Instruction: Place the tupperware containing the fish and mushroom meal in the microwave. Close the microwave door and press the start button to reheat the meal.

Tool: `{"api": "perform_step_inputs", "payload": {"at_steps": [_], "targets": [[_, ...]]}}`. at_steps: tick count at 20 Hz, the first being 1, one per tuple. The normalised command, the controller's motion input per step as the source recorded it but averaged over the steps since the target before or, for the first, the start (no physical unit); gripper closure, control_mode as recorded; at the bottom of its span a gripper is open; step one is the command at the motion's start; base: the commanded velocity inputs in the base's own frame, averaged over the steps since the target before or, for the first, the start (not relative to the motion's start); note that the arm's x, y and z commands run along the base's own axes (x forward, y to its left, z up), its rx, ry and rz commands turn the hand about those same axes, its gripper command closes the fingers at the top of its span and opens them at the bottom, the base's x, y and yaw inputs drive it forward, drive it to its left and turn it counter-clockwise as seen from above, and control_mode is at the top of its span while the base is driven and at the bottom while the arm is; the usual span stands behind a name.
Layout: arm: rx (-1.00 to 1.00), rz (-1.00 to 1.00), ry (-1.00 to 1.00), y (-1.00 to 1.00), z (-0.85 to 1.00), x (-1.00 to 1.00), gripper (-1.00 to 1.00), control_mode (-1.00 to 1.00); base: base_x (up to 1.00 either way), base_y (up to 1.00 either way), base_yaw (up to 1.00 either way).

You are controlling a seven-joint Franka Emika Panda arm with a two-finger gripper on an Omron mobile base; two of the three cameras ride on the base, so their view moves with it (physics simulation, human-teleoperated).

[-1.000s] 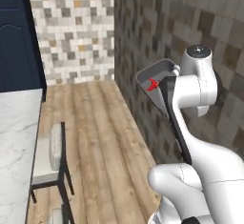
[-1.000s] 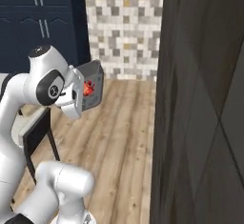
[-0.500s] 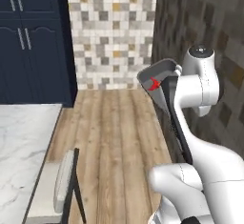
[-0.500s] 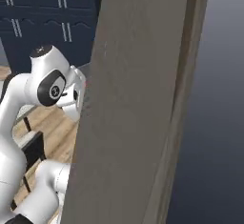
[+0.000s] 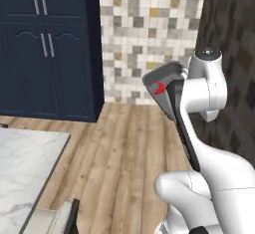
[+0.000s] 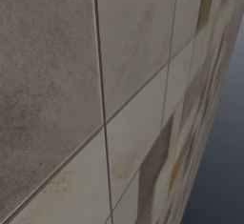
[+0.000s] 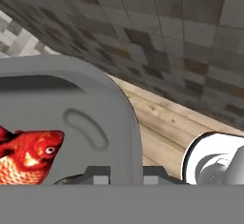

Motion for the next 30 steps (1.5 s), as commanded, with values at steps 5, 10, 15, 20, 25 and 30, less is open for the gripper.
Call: {"api": "perform_step_inputs", "payload": {"at_steps": [5,10,15,20,25,30], "targets": [[0.0,0.0,0.0,0.0,0.0,0.0,1.0,1.0,1.0,-0.45,0.31],[0.0,0.0,0.0,0.0,0.0,0.0,1.0,1.0,1.0,-0.17,0.4],[0.0,0.0,0.0,0.0,0.0,0.0,1.0,1.0,1.0,-0.1,0.44],[0.0,0.0,0.0,0.0,0.0,0.0,1.0,1.0,1.0,-0.11,0.5],[0.0,0.0,0.0,0.0,0.0,0.0,1.0,1.0,1.0,-0.12,0.53],[0.0,0.0,0.0,0.0,0.0,0.0,1.0,1.0,1.0,-0.15,0.51]]}}
